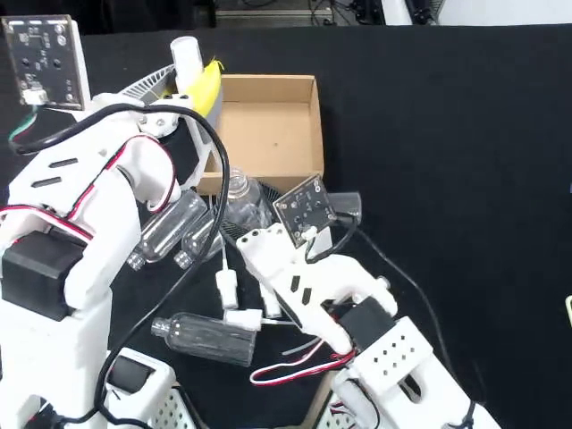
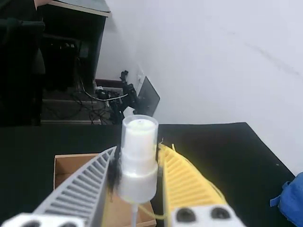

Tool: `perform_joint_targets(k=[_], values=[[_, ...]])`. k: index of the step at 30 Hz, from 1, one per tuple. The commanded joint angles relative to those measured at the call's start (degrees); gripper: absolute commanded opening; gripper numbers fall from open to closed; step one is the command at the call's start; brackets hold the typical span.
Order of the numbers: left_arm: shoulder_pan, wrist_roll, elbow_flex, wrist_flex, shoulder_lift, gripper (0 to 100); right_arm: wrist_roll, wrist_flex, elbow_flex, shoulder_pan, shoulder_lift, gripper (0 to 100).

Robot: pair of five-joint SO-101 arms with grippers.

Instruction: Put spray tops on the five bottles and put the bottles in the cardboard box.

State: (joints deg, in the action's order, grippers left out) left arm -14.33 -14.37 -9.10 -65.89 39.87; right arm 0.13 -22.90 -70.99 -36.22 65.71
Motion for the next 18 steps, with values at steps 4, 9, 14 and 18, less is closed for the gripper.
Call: perform_joint_targets(k=[4,9,14,18], values=[[-0.48,-0.53,8.13,-0.35,2.29,12,0.0,1.76,0.4,-0.53,1.8,1.1],[-0.4,-0.35,9.54,-4.48,5.8,26,0.0,1.76,0.4,-0.53,1.8,1.1],[1.01,-0.09,9.8,-4.57,12.66,25,-0.26,1.76,0.4,-0.44,1.71,1.1],[9.54,-0.09,11.65,-4.4,15.47,25,-0.26,2.2,0.57,3.69,1.71,1.1]])
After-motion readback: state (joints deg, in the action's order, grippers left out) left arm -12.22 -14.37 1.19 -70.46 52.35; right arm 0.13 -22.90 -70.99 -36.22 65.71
